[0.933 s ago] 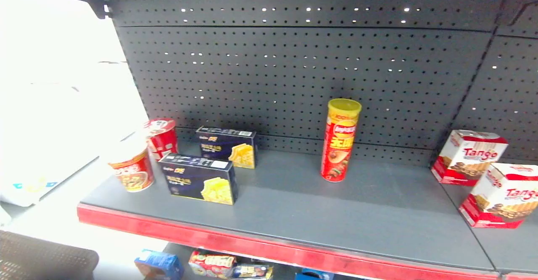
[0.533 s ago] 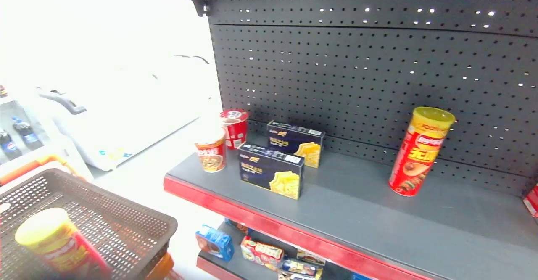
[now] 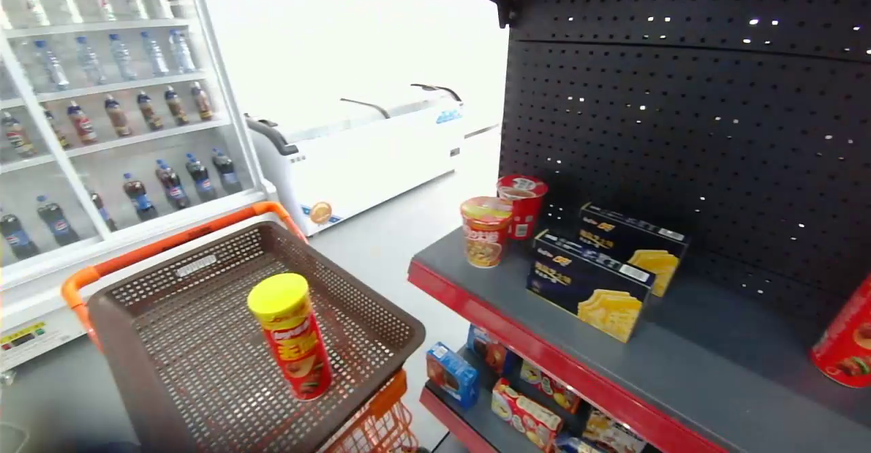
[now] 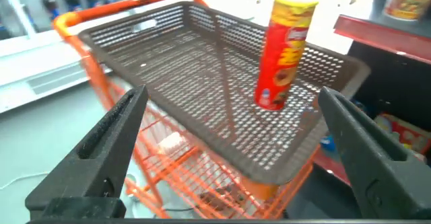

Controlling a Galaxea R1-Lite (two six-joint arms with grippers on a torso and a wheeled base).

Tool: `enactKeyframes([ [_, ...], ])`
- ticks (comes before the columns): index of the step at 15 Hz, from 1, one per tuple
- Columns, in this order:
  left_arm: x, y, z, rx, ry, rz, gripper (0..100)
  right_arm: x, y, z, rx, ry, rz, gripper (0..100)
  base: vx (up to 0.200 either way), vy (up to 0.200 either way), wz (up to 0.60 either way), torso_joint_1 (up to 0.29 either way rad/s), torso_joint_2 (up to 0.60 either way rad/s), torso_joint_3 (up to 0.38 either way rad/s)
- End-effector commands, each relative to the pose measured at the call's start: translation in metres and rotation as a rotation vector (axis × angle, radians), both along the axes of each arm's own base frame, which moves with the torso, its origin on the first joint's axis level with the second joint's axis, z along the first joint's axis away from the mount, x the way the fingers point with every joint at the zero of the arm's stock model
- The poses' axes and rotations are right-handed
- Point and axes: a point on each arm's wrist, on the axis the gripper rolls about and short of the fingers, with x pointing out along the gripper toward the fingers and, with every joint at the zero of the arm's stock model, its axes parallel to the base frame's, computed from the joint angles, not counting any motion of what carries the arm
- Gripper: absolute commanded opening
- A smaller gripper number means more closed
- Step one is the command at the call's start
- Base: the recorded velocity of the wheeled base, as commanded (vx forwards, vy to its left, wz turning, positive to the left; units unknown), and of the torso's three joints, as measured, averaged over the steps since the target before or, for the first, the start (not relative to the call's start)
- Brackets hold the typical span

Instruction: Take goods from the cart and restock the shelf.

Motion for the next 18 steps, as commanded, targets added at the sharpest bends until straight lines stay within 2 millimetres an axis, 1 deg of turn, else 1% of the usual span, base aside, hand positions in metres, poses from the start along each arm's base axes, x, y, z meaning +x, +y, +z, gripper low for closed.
enactKeyframes([
  [1, 0.0, 0.0, 0.0, 0.001, -0.002, 0.002, 100, 0.0, 0.0, 0.0, 0.002, 0.001, -0.001, 100, 0.0, 0.0, 0.6, -0.002, 0.0, 0.002],
  [17, 0.0, -0.001, 0.002, 0.02, -0.001, -0.024, 100, 0.0, 0.0, 0.0, 0.0, 0.001, -0.001, 100, 0.0, 0.0, 0.0, 0.0, 0.0, 0.0],
  [18, -0.008, -0.001, 0.028, 0.094, -0.071, -0.061, 100, 0.0, 0.0, 0.0, 0.0, 0.001, -0.001, 100, 0.0, 0.0, 0.0, 0.0, 0.0, 0.0],
])
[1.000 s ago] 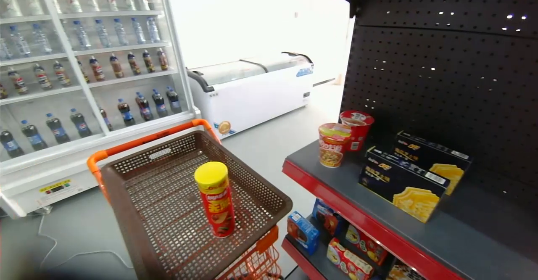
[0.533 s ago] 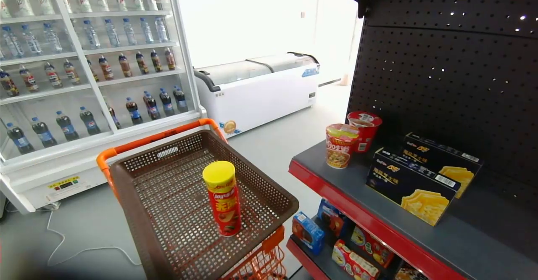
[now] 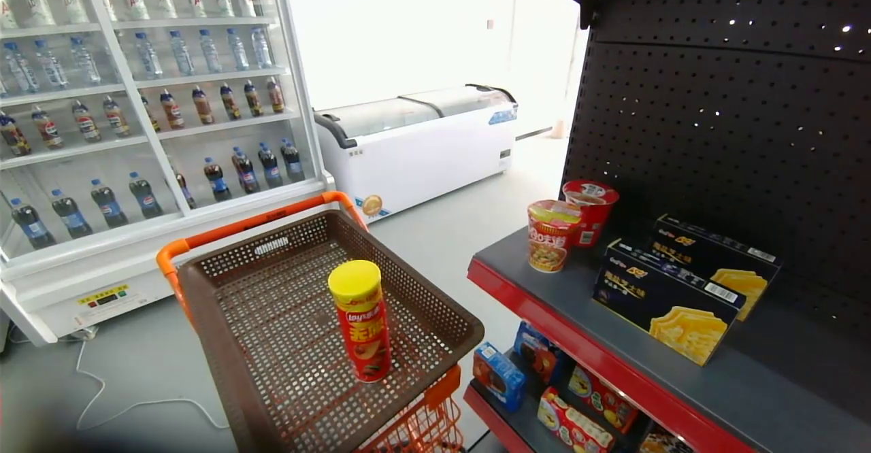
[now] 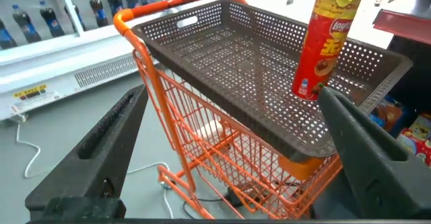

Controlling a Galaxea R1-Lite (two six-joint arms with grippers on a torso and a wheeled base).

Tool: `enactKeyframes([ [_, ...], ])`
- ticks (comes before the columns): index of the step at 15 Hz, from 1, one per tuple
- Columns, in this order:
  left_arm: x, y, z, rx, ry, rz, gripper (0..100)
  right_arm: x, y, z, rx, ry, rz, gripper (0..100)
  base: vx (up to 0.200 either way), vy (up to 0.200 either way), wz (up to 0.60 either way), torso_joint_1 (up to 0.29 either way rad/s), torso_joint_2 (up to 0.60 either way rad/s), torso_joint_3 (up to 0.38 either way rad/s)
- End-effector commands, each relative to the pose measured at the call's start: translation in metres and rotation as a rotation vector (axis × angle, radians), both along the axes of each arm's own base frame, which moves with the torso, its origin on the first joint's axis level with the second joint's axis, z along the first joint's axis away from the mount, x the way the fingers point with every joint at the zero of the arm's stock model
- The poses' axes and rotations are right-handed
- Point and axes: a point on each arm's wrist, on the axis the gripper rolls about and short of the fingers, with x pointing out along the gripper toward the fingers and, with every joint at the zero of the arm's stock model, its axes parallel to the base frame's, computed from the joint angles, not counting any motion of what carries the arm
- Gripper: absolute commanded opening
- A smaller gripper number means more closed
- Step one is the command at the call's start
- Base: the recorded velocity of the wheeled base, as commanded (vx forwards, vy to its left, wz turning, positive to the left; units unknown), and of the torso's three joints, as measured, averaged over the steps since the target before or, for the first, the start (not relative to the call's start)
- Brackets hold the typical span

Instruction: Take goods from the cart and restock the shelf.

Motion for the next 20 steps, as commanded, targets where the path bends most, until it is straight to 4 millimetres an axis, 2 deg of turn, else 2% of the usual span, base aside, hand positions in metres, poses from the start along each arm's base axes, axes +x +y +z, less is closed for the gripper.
enactKeyframes([
  [1, -0.005, -0.001, 0.032, 0.18, 0.089, -0.132, 100, 0.0, 0.0, 0.0, 0.0, 0.002, 0.0, 100, 0.0, 0.0, 0.0, 0.0, 0.0, 0.0],
  [4, 0.002, -0.002, 0.042, 0.165, 0.185, -0.205, 100, 0.0, 0.0, 0.0, 0.0, 0.002, 0.0, 100, 0.0, 0.0, 0.0, 0.0, 0.0, 0.0],
  [5, 0.026, -0.004, 0.054, 0.156, 0.215, -0.288, 100, 0.0, 0.0, 0.0, 0.0, 0.002, 0.0, 100, 0.0, 0.0, 0.0, 0.0, 0.0, 0.0],
  [9, 0.066, -0.008, 0.08, 0.117, 0.282, -0.286, 100, 0.0, 0.0, 0.0, 0.0, 0.002, 0.0, 100, 0.0, 0.0, 0.0, 0.0, 0.0, 0.0],
  [11, 0.098, -0.011, 0.091, 0.099, 0.353, -0.288, 100, 0.0, 0.0, 0.0, 0.0, 0.002, 0.0, 100, 0.0, 0.0, 0.0, 0.0, 0.0, 0.0],
  [12, 0.119, -0.016, 0.092, 0.054, 0.363, -0.307, 100, 0.0, 0.0, 0.0, 0.0, 0.002, 0.0, 100, 0.0, 0.0, 0.0, 0.0, 0.0, 0.0],
  [14, 0.139, -0.02, 0.091, 0.01, 0.373, -0.315, 100, 0.0, 0.0, 0.0, 0.0, 0.002, 0.0, 100, 0.0, 0.0, 0.0, 0.0, 0.0, 0.0],
  [15, 0.156, -0.023, 0.088, 0.003, 0.407, -0.339, 100, 0.0, 0.0, 0.0, 0.0, 0.002, 0.0, 100, 0.0, 0.0, 0.0, 0.0, 0.0, 0.0],
  [20, 0.205, -0.031, 0.073, -0.017, 0.508, -0.431, 100, 0.0, 0.0, 0.0, 0.0, 0.002, 0.0, 100, 0.0, 0.0, 0.0, 0.0, 0.0, 0.0],
])
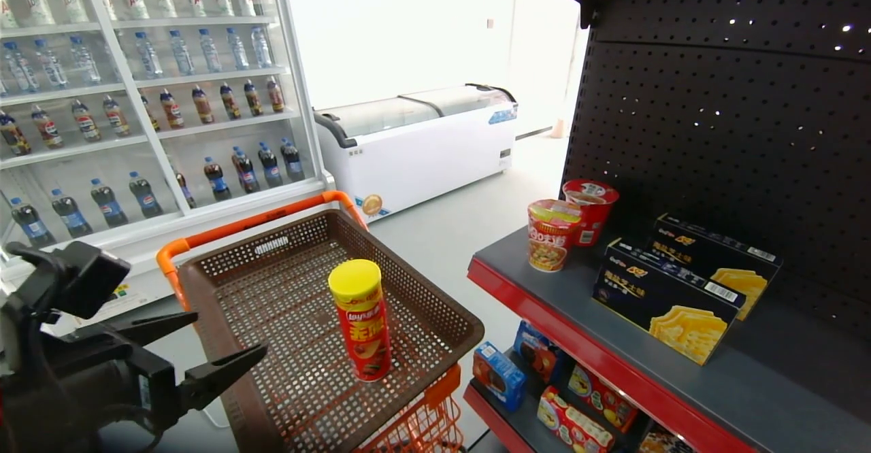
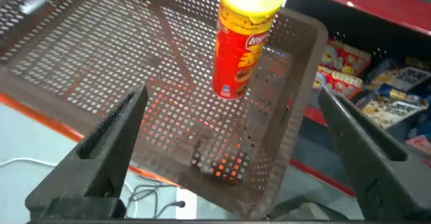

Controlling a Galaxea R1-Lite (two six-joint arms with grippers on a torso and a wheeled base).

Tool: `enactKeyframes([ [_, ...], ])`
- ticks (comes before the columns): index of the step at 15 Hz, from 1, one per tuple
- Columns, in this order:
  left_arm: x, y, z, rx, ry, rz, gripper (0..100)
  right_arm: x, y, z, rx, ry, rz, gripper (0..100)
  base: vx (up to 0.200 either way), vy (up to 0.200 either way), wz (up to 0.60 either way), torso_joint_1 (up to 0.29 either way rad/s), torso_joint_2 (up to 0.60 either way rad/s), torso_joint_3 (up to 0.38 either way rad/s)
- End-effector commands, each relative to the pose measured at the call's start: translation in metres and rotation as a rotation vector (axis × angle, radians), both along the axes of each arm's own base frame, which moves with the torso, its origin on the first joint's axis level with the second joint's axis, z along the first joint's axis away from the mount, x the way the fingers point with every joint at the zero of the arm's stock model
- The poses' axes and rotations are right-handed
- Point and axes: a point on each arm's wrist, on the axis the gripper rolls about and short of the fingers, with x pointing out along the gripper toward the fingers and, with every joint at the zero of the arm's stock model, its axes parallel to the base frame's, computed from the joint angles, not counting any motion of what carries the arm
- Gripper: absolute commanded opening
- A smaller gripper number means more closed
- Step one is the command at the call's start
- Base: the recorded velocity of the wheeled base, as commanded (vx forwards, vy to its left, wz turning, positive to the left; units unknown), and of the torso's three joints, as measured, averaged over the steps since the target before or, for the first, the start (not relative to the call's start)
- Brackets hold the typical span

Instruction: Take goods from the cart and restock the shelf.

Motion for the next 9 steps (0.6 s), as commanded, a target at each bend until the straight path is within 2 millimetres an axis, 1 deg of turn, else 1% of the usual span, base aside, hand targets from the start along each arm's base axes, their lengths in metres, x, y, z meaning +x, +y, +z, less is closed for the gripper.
enactKeyframes([
  [1, 0.035, -0.006, -0.021, 0.003, 0.111, -0.04, 100, 0.0, 0.0, 0.0, -0.001, 0.002, 0.0, 100, 0.0, 0.0, 0.0, 0.0, 0.0, 0.0],
  [3, 0.048, -0.008, -0.027, -0.008, 0.131, -0.078, 100, 0.0, 0.0, 0.0, 0.001, 0.002, 0.0, 100, 0.0, 0.0, 0.0, 0.0, 0.0, 0.0],
  [4, 0.06, -0.011, -0.032, -0.005, 0.146, -0.115, 100, 0.0, 0.0, 0.0, -0.001, 0.002, 0.0, 100, 0.0, 0.0, 0.0, 0.0, 0.0, 0.0],
  [5, 0.064, -0.012, -0.033, -0.003, 0.149, -0.122, 100, 0.0, 0.0, 0.0, 0.001, 0.002, 0.0, 100, 0.0, 0.0, 0.0, 0.0, 0.0, 0.0],
  [6, 0.073, -0.014, -0.035, -0.002, 0.158, -0.125, 100, 0.0, 0.0, 0.0, 0.001, 0.002, 0.0, 100, 0.0, 0.0, 0.0, 0.0, 0.0, 0.0],
  [7, 0.083, -0.019, -0.037, 0.0, 0.164, -0.141, 100, 0.0, 0.0, 0.0, 0.001, 0.002, 0.0, 100, 0.0, 0.0, 0.0, 0.0, 0.0, 0.0],
  [9, 0.095, -0.027, -0.045, 0.0, 0.157, -0.166, 100, 0.0, 0.0, 0.0, 0.001, 0.002, 0.0, 100, 0.0, 0.0, 0.0, 0.0, 0.0, 0.0],
])
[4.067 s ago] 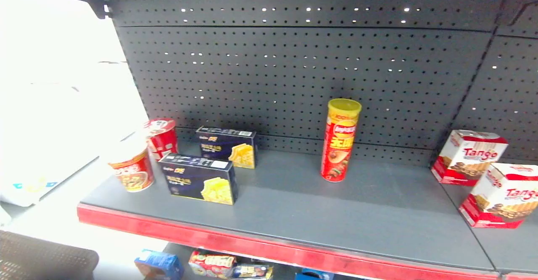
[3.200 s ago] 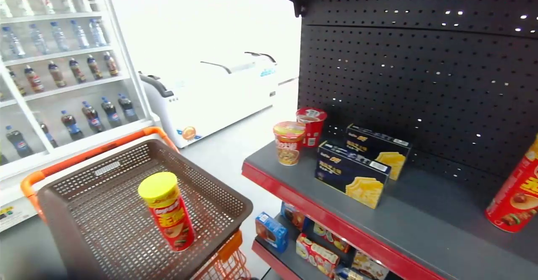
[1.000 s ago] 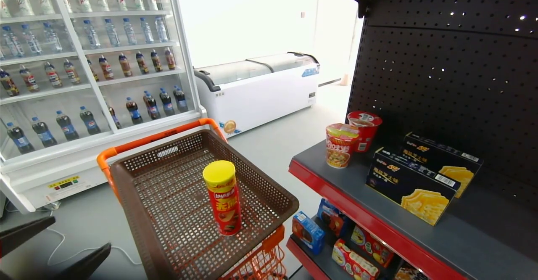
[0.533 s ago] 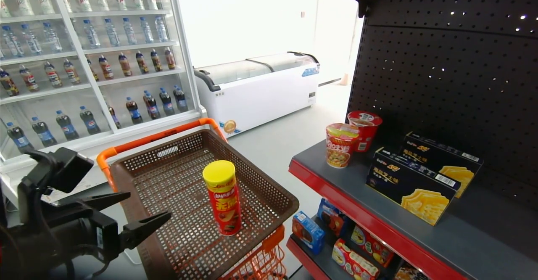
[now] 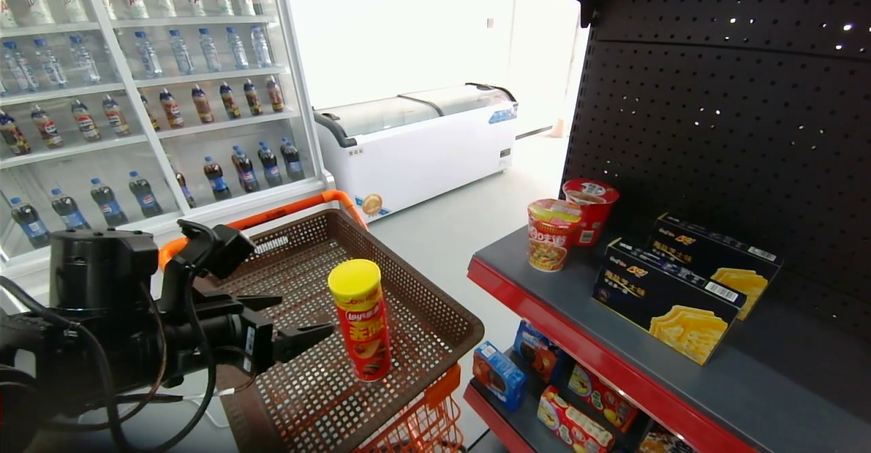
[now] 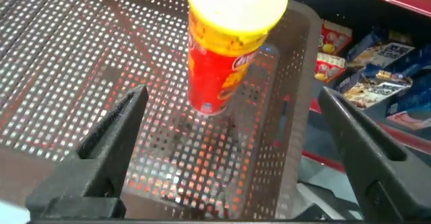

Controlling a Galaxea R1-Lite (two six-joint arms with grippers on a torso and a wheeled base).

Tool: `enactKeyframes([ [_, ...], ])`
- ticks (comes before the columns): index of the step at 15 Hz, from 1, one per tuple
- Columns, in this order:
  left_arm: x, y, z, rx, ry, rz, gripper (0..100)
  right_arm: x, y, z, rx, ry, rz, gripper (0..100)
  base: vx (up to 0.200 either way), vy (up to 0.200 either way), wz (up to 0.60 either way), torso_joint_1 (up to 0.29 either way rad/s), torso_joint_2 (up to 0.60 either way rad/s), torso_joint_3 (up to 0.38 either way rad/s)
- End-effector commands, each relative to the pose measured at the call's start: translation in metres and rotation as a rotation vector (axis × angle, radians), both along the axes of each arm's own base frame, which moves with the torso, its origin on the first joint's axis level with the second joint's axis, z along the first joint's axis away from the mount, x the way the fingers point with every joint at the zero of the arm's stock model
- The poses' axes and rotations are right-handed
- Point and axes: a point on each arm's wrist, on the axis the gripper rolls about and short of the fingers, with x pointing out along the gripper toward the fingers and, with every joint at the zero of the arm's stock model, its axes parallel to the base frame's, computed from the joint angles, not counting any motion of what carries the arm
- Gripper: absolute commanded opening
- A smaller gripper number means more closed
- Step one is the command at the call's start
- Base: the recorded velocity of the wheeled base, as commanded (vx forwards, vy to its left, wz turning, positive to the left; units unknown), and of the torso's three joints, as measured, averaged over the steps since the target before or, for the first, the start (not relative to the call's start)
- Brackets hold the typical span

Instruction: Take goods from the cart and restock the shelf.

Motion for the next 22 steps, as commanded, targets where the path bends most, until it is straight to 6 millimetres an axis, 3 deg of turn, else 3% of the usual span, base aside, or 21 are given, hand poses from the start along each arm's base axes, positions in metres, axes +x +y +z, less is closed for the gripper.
enactKeyframes([
  [1, 0.021, -0.011, -0.021, 0.009, 0.052, -0.028, 100, 0.0, 0.0, 0.0, -0.001, 0.002, 0.0, 100, 0.0, 0.0, 0.0, 0.0, 0.0, 0.0],
  [10, 0.056, -0.018, -0.046, -0.001, 0.07, -0.043, 100, 0.0, 0.0, 0.0, 0.0, 0.002, 0.0, 100, 0.0, 0.0, 0.0, 0.0, 0.0, 0.0],
  [14, 0.073, -0.041, -0.062, -0.024, -0.021, -0.101, 100, 0.0, 0.0, 0.0, 0.0, 0.002, 0.0, 100, 0.0, 0.0, 0.0, 0.0, 0.0, 0.0],
  [22, 0.089, -0.059, -0.09, -0.027, -0.036, -0.137, 100, 0.0, 0.0, 0.0, 0.0, 0.002, 0.0, 100, 0.0, 0.0, 0.0, 0.0, 0.0, 0.0],
])
